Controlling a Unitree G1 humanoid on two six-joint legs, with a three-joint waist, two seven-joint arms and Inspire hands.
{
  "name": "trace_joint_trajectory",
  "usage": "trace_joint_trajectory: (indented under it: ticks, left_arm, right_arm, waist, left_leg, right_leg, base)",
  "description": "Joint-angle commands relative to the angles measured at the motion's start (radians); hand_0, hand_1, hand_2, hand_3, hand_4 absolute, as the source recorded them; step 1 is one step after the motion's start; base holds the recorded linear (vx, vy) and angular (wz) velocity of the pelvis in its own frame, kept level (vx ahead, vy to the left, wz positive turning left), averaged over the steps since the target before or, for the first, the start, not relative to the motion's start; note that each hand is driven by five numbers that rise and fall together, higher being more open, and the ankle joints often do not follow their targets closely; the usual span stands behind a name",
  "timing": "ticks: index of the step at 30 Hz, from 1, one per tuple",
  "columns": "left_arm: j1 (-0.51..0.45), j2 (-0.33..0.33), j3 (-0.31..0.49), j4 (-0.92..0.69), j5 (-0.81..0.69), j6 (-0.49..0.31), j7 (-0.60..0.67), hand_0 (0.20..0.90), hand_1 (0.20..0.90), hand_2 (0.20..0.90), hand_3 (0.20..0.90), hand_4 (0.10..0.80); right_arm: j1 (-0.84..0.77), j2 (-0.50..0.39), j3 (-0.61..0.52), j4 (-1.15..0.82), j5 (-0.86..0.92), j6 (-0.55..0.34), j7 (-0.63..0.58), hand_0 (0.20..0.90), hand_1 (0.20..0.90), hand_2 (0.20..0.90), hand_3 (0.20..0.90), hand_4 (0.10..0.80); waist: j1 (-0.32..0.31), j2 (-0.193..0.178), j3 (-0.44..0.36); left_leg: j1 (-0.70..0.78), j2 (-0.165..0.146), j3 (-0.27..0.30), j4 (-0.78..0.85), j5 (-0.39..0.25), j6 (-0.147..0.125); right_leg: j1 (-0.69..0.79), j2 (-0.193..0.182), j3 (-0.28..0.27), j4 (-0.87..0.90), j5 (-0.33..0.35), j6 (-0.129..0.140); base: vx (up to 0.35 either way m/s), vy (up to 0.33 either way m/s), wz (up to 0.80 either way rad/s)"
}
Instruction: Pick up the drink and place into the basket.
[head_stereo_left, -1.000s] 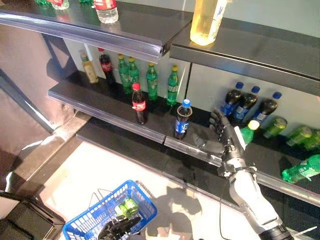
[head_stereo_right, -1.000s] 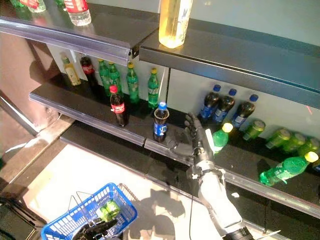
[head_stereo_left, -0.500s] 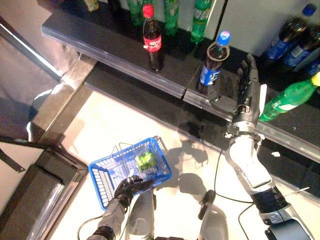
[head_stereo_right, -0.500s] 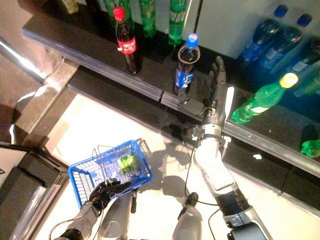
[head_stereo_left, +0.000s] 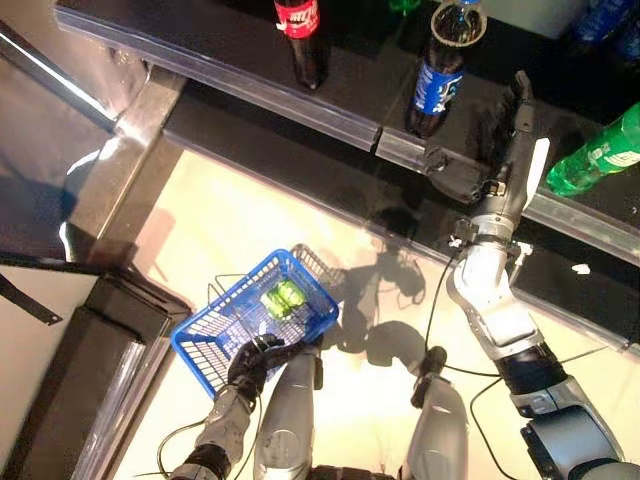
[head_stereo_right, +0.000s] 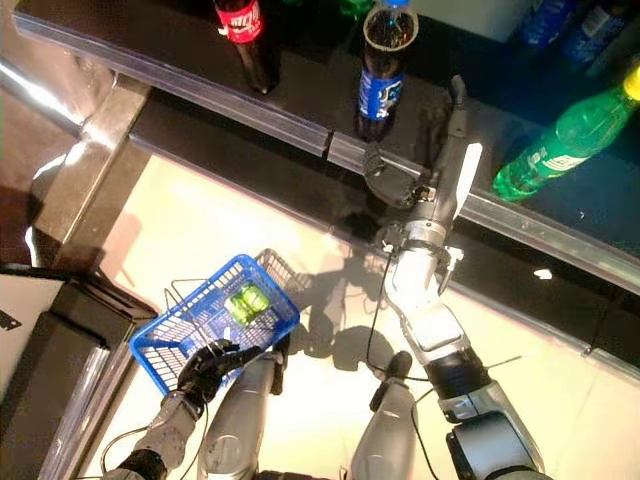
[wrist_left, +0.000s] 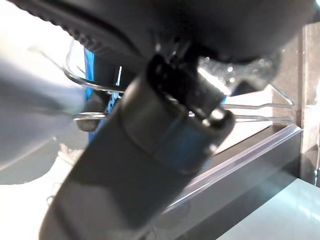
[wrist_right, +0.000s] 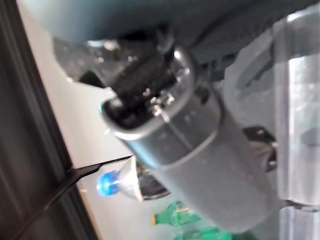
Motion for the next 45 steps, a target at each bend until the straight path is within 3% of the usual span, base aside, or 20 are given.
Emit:
trace_joint_trajectory:
  ticks: [1, 11, 24, 30, 31, 32, 33, 45]
  left_arm:
    - [0.135, -0.009, -0.092, -0.043, 0.024, 0.009, -0.022, 0.3, 0.3, 0.3, 0.2, 0.1]
    - [0.118, 0.016, -0.108, -0.049, 0.004, 0.03, -0.027, 0.3, 0.3, 0.3, 0.2, 0.1]
    - [0.111, 0.045, -0.089, -0.069, -0.011, 0.054, -0.04, 0.3, 0.3, 0.3, 0.2, 0.1]
    - [0.112, 0.051, -0.095, -0.069, -0.016, 0.057, -0.032, 0.3, 0.3, 0.3, 0.2, 0.1]
    - [0.111, 0.054, -0.095, -0.067, -0.019, 0.058, -0.031, 0.3, 0.3, 0.3, 0.2, 0.1]
    - [0.111, 0.057, -0.095, -0.066, -0.022, 0.059, -0.031, 0.3, 0.3, 0.3, 0.2, 0.1]
    - [0.112, 0.061, -0.094, -0.065, -0.024, 0.061, -0.032, 0.3, 0.3, 0.3, 0.2, 0.1]
    - [0.12, 0.093, -0.094, -0.088, -0.033, 0.078, -0.045, 0.3, 0.3, 0.3, 0.2, 0.1]
  right_arm:
    - [-0.18, -0.007, -0.055, -0.056, -0.064, -0.07, -0.031, 0.9, 0.9, 0.9, 0.9, 0.8]
    - [-0.4, -0.019, -0.051, 0.107, 0.047, -0.069, -0.002, 0.9, 0.9, 0.9, 0.9, 0.8]
    - [-0.494, -0.024, -0.062, 0.115, 0.092, -0.022, -0.021, 0.9, 0.9, 0.9, 0.9, 0.8]
    - [-0.52, -0.036, -0.088, 0.199, 0.146, -0.064, -0.086, 0.9, 0.9, 0.9, 0.9, 0.8]
    - [-0.526, -0.039, -0.092, 0.216, 0.152, -0.07, -0.096, 0.839, 0.839, 0.839, 0.829, 0.729]
    - [-0.535, -0.043, -0.095, 0.234, 0.155, -0.075, -0.105, 0.547, 0.547, 0.547, 0.488, 0.388]
    - [-0.546, -0.051, -0.1, 0.261, 0.167, -0.082, -0.111, 0.3, 0.3, 0.3, 0.2, 0.1]
    - [-0.636, -0.109, -0.066, 0.38, 0.217, -0.104, -0.081, 0.3, 0.3, 0.3, 0.2, 0.1]
  waist:
    - [0.031, 0.0, -0.01]
    - [0.081, 0.013, -0.01]
    - [0.112, -0.005, -0.01]
    - [0.122, -0.01, -0.01]
    - [0.124, -0.011, -0.01]
    - [0.127, -0.011, -0.01]
    - [0.13, -0.013, -0.01]
    - [0.151, -0.018, -0.01]
  left_leg:
    - [0.014, 0.01, -0.044, -0.003, 0.001, 0.011]
    - [-0.066, -0.001, -0.056, 0.011, 0.008, 0.024]
    - [-0.122, -0.011, -0.071, 0.044, -0.003, 0.04]
    - [-0.14, -0.012, -0.075, 0.055, -0.01, 0.046]
    - [-0.144, -0.013, -0.076, 0.057, -0.011, 0.047]
    - [-0.148, -0.014, -0.078, 0.059, -0.012, 0.047]
    - [-0.151, -0.016, -0.082, 0.063, -0.015, 0.048]
    - [-0.184, -0.028, -0.1, 0.092, -0.03, 0.059]
  right_leg:
    - [-0.039, 0.007, 0.019, 0.055, 0.027, -0.059]
    - [-0.092, 0.013, 0.003, 0.053, 0.036, -0.061]
    - [-0.119, 0.022, -0.006, 0.061, 0.038, -0.064]
    - [-0.125, 0.023, -0.012, 0.064, 0.038, -0.065]
    - [-0.126, 0.024, -0.014, 0.063, 0.039, -0.065]
    - [-0.128, 0.024, -0.015, 0.065, 0.039, -0.065]
    - [-0.127, 0.025, -0.017, 0.064, 0.04, -0.064]
    - [-0.146, 0.024, -0.026, 0.076, 0.039, -0.064]
  base:
    - [-0.016, -0.002, -0.05]
    - [-0.002, 0.007, -0.04]
    - [0.022, 0.0, 0.03]
    - [0.015, -0.013, 0.05]
    - [0.0, 0.0, 0.0]
    - [0.013, -0.03, 0.0]
    - [0.0, 0.0, 0.0]
    - [0.001, -0.001, 0.0]
